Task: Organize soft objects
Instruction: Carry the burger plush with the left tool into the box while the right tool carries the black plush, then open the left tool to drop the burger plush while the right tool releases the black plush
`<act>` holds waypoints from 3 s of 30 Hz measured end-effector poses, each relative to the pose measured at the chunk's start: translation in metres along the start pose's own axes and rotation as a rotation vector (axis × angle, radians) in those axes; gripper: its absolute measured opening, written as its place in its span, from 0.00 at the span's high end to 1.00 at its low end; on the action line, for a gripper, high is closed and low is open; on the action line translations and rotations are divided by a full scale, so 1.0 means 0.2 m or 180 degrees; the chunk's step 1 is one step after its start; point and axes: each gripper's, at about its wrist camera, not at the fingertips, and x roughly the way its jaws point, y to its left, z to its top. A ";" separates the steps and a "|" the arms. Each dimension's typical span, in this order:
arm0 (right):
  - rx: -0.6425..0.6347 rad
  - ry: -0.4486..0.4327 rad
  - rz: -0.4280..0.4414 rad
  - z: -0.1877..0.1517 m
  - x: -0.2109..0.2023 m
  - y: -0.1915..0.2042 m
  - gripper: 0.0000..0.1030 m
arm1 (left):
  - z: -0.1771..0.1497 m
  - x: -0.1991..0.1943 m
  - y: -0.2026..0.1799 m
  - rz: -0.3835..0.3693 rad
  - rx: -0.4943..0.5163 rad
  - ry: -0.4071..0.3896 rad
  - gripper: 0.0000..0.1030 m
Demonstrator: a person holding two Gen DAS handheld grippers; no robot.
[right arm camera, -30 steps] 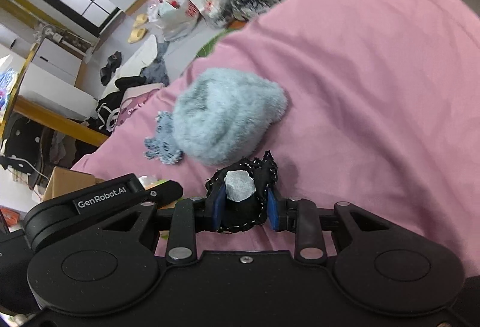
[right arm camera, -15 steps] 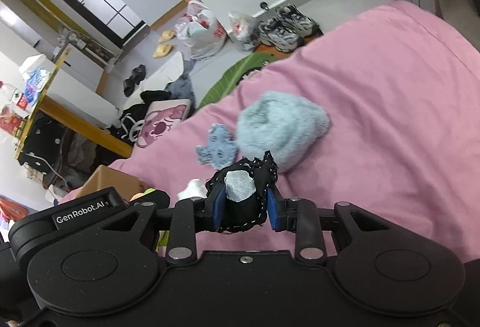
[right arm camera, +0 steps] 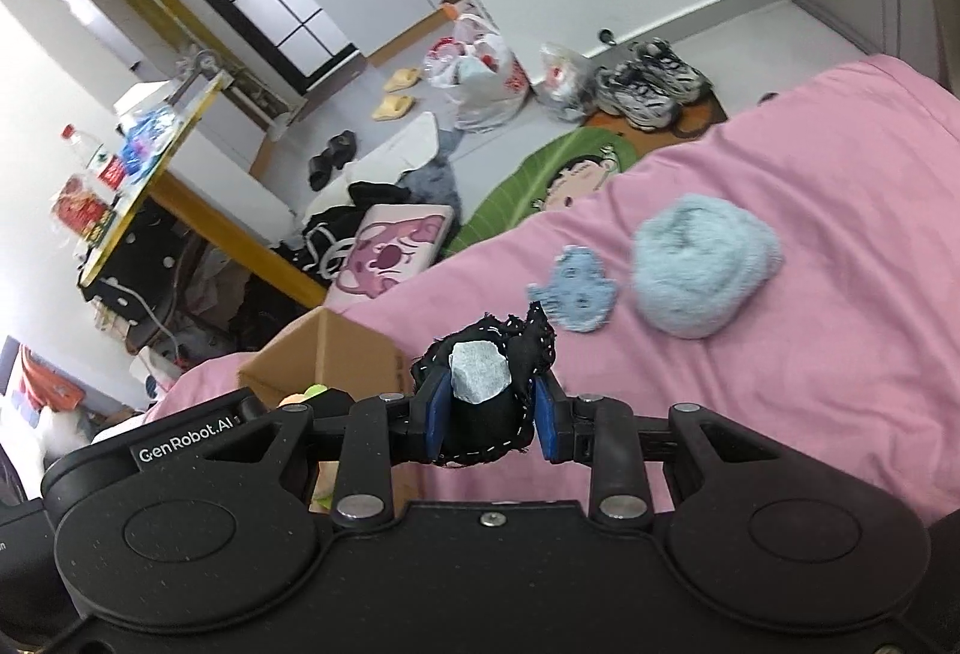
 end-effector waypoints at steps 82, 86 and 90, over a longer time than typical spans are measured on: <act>-0.0637 0.0182 0.0259 -0.20 0.18 0.59 0.41 | 0.26 -0.14 0.79 0.0516 -0.0325 -0.0330 0.22; -0.0666 0.0121 0.0224 -0.17 0.13 0.53 0.32 | 0.25 -0.17 0.73 0.0546 -0.0232 -0.0330 0.17; -0.0691 0.0012 0.0209 -0.14 0.06 0.47 0.20 | 0.22 -0.19 0.65 0.0518 -0.0103 -0.0326 0.10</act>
